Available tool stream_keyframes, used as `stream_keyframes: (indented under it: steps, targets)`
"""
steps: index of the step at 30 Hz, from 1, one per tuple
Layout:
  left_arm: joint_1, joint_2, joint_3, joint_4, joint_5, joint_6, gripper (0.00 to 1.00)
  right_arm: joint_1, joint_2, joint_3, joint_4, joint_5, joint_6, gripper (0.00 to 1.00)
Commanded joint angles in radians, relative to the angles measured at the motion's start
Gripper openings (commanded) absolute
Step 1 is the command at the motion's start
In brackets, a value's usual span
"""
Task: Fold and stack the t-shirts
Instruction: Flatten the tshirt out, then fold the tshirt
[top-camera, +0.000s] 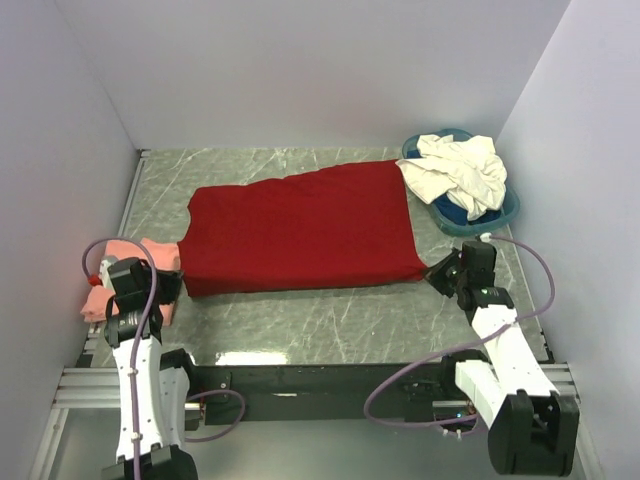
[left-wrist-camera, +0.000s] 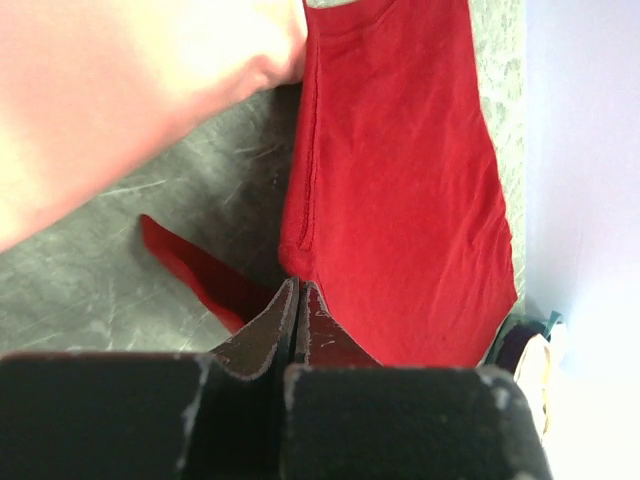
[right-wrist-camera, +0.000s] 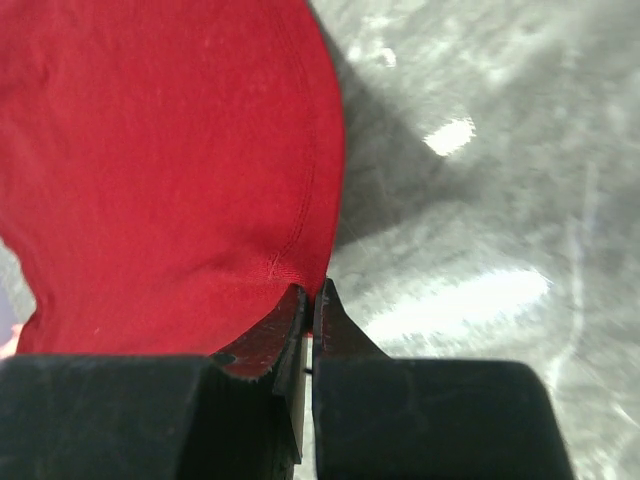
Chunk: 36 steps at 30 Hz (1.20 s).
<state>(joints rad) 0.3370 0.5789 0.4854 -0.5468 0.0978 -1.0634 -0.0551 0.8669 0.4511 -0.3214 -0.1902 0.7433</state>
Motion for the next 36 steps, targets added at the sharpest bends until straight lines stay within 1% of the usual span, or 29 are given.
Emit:
stream_keyframes:
  steps: [1, 4, 7, 9, 10, 11, 13, 15, 16, 20, 22, 26, 31, 36]
  targets:
    - [0.004, -0.025, -0.002, -0.039, -0.032, -0.006, 0.01, -0.009, -0.060, 0.015, -0.105, 0.116, 0.013, 0.00]
    - [0.004, -0.008, 0.004, -0.039, -0.035, 0.000, 0.01, -0.011, -0.100, 0.017, -0.133, 0.161, 0.016, 0.00]
    - [0.003, 0.030, -0.004, 0.013, -0.029, 0.005, 0.01, -0.011, -0.091, 0.004, -0.082, 0.141, 0.013, 0.00]
    - [0.002, 0.087, 0.001, 0.044, -0.014, 0.010, 0.01, -0.011, -0.031, 0.015, -0.032, 0.114, 0.005, 0.00]
    - [-0.001, 0.110, 0.010, 0.083, -0.009, 0.011, 0.01, -0.011, 0.024, 0.023, -0.001, 0.104, 0.004, 0.00]
    - [-0.004, 0.165, 0.019, 0.094, -0.010, 0.011, 0.01, -0.011, 0.053, 0.030, 0.016, 0.101, -0.001, 0.00]
    - [-0.033, 0.223, 0.060, 0.123, -0.039, 0.008, 0.01, -0.011, 0.143, 0.063, 0.062, 0.087, -0.002, 0.00]
    - [-0.081, 0.304, 0.091, 0.136, -0.090, -0.009, 0.01, -0.009, 0.200, 0.098, 0.096, 0.074, -0.002, 0.00]
    - [-0.096, 0.359, 0.123, 0.151, -0.095, -0.015, 0.01, -0.009, 0.257, 0.112, 0.126, 0.060, -0.001, 0.00]
    - [-0.162, 0.492, 0.209, 0.157, -0.148, -0.044, 0.01, -0.008, 0.397, 0.219, 0.162, 0.043, -0.008, 0.00]
    - [-0.173, 0.554, 0.258, 0.156, -0.167, -0.049, 0.01, -0.008, 0.472, 0.254, 0.166, 0.040, -0.015, 0.00]
    - [-0.181, 0.628, 0.326, 0.151, -0.190, -0.058, 0.01, -0.008, 0.566, 0.325, 0.171, 0.035, -0.018, 0.00]
    - [-0.181, 0.706, 0.390, 0.128, -0.216, -0.053, 0.01, -0.006, 0.644, 0.382, 0.200, -0.023, -0.016, 0.00]
    - [-0.181, 0.725, 0.389, 0.119, -0.237, -0.052, 0.02, 0.001, 0.679, 0.420, 0.202, -0.029, -0.027, 0.00]
